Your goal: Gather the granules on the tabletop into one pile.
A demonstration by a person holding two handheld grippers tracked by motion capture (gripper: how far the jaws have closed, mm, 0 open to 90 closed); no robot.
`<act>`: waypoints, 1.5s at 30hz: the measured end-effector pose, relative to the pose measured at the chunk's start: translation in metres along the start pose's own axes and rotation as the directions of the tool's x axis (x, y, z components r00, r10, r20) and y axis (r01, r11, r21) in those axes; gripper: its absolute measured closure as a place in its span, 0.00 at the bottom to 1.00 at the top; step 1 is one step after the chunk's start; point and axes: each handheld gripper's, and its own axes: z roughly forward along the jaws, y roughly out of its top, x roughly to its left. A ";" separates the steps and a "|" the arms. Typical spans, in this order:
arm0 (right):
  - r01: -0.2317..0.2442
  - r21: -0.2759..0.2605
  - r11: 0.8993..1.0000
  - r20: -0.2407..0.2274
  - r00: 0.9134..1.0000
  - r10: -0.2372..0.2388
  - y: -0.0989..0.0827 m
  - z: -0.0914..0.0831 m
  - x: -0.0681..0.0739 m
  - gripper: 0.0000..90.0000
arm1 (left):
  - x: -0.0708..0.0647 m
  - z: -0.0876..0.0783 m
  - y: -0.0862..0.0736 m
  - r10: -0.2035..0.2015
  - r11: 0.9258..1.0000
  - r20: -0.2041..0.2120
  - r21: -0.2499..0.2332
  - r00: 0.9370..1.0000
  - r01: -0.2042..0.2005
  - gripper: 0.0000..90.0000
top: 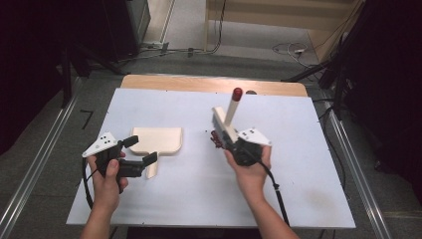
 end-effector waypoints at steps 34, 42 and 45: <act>-0.087 -0.034 0.996 0.068 0.994 0.089 0.000 -0.030 -0.042 0.73 | 0.002 -0.001 -0.001 0.005 1.000 -0.007 0.000 1.000 -0.005 0.00; -0.097 -0.039 0.995 0.091 0.991 0.100 -0.016 -0.056 -0.085 0.73 | 0.001 -0.001 -0.005 0.013 1.000 -0.025 -0.009 1.000 -0.013 0.00; -0.098 -0.036 0.995 0.090 0.991 0.101 -0.024 -0.063 -0.099 0.73 | -0.001 -0.003 -0.006 0.021 1.000 -0.034 -0.018 0.999 -0.022 0.00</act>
